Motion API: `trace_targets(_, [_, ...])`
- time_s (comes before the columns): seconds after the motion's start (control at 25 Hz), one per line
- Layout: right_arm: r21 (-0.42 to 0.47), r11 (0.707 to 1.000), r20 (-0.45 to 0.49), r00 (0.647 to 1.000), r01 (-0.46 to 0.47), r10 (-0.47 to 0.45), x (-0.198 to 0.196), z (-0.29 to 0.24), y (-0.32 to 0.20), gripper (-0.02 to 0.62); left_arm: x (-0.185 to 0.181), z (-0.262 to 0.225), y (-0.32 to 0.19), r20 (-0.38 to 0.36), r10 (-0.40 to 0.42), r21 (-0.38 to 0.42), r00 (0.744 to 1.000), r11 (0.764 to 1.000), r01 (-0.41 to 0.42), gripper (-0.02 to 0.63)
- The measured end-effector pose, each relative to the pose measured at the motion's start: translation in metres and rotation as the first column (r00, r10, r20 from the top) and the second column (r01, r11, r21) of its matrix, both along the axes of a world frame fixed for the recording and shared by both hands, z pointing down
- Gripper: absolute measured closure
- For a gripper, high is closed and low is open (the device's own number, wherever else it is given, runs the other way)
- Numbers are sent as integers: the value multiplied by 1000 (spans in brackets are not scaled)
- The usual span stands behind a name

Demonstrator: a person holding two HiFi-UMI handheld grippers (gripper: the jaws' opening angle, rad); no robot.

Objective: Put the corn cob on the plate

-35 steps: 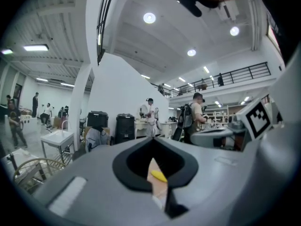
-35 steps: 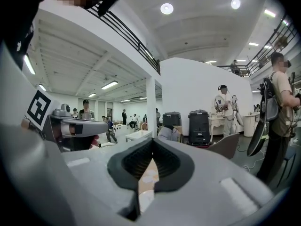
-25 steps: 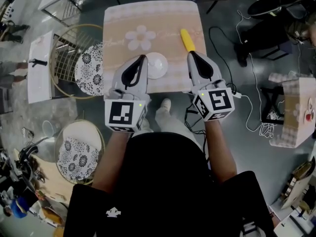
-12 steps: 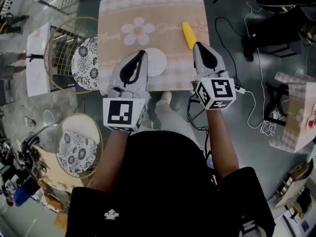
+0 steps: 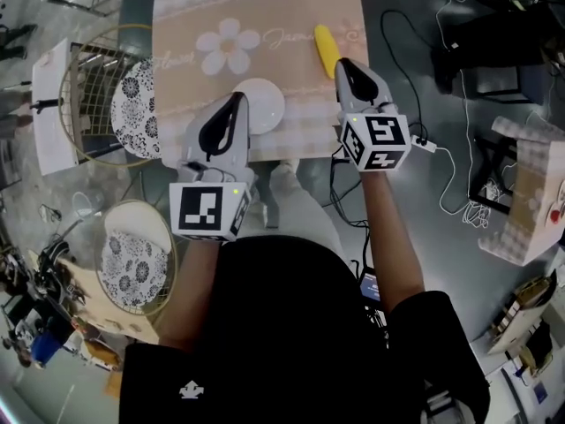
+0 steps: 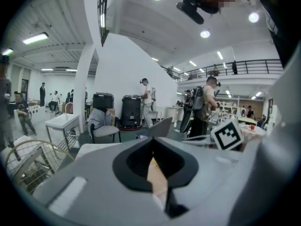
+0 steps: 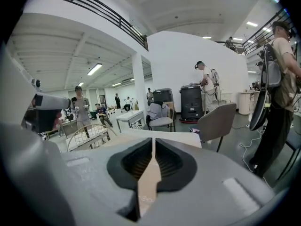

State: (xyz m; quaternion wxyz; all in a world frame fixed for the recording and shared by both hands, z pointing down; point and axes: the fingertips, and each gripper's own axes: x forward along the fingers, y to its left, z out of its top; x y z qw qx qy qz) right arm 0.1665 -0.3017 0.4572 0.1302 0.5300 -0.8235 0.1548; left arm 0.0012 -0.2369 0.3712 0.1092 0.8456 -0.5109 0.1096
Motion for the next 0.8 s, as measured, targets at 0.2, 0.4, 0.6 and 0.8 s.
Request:
trace_targets(0.2, [-66,998,-46,999,-2,-1,4,44,-22,549,1,13,-6,13,-11,-25,1000,1000,11,598])
trace_targets(0.4, [-159,987,-117,993,-26,7,15,95,-42,490,-1,19,-9,27,-20,-32,999,999,21,597])
trace_targets(0.6, [-232,972,-200,980,-28,-20,14,136,-61,415,-9,24,-10,22,-44,-55,999,997,45,598])
trace_targets(0.8, [-330,943,-253,966,-31,-57,14,177,-70,339,-12,26,-9,61,-40,-47,997,998,43,597])
